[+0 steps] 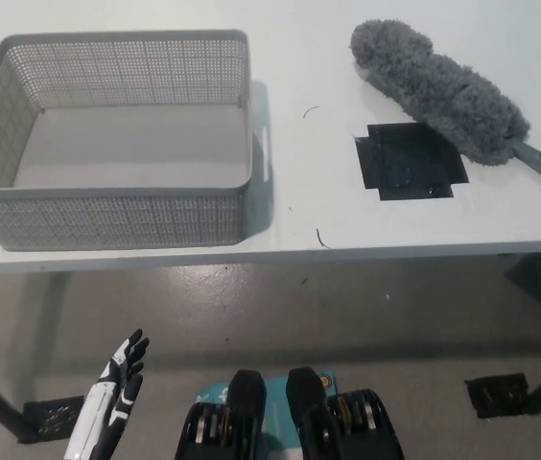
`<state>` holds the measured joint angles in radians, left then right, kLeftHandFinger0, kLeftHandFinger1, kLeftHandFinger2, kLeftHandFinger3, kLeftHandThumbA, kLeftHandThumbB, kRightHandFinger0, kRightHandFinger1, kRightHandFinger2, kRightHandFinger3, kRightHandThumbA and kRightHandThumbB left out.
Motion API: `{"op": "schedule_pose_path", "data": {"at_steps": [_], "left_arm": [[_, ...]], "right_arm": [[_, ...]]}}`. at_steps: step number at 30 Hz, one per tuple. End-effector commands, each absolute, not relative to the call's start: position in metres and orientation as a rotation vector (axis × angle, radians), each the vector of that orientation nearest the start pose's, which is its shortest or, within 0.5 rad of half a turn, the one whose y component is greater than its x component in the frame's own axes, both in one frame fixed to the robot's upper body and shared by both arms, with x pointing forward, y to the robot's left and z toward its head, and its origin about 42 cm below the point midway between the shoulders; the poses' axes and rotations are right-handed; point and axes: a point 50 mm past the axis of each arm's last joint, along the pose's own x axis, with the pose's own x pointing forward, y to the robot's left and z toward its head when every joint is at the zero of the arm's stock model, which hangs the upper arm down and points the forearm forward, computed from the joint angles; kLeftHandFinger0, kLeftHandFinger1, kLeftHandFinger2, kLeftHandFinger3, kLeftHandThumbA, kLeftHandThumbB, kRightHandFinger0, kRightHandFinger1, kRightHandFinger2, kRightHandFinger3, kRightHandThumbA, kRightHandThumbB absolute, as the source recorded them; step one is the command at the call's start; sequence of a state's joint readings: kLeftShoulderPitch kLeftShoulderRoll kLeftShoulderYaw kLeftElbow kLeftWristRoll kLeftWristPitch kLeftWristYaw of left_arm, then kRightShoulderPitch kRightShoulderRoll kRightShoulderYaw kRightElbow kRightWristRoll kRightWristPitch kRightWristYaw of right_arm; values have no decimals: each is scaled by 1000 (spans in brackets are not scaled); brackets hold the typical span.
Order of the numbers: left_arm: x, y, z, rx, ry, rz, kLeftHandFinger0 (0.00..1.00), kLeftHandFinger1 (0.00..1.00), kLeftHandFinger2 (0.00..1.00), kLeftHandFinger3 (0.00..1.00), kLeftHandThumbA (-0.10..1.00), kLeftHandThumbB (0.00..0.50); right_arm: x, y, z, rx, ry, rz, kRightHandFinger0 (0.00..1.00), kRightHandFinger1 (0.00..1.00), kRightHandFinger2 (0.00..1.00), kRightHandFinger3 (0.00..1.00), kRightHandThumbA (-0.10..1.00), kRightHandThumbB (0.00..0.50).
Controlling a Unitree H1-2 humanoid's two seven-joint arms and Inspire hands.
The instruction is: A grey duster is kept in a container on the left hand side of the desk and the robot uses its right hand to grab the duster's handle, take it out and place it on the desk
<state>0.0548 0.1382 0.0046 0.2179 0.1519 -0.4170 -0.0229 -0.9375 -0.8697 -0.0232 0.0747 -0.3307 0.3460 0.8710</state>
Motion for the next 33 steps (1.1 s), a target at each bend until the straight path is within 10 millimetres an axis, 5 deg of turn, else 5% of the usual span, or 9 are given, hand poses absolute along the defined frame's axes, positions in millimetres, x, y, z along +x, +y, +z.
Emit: {"op": "schedule_pose_path", "data": {"at_steps": [1,5,9,12,13,16,21,26,33], "left_arm": [[261,270,69,290,-226,-57,1000,1000,1000,1000,999,131],[264,264,66,273,-220,-64,1000,1000,1000,1000,1000,151],[266,252,61,248,-213,-90,1000,1000,1000,1000,1000,159],[265,250,61,237,-214,-94,1000,1000,1000,1000,1000,140],[264,250,61,227,-213,-100,1000,1000,1000,1000,1000,142],[264,249,63,231,-222,-115,1000,1000,1000,1000,1000,124],[265,247,63,235,-219,-130,1000,1000,1000,1000,1000,159],[264,244,60,223,-211,-138,1000,1000,1000,1000,1000,175],[268,242,62,242,-217,-158,1000,1000,1000,1000,1000,180]], "right_arm": [[252,-368,519,-510,-1298,379,1000,1000,1000,1000,1000,491],[186,-324,423,-394,-1540,241,1000,1000,1000,1000,1000,499],[124,-271,323,-85,-1250,204,1000,1000,1000,1000,1000,126],[123,-253,283,-5,-1155,144,1000,1000,1000,1000,1000,3],[134,-248,255,88,-1110,190,1000,1000,1000,1000,982,35],[167,-264,220,-27,-837,360,1000,1000,1000,1000,1000,495],[177,-236,181,-145,-652,366,1000,1000,1000,1000,1000,395],[193,-195,144,-107,-435,297,1000,1000,1000,1000,1000,455],[234,-213,78,-163,-227,264,1000,1000,1000,1000,1000,431]]}}
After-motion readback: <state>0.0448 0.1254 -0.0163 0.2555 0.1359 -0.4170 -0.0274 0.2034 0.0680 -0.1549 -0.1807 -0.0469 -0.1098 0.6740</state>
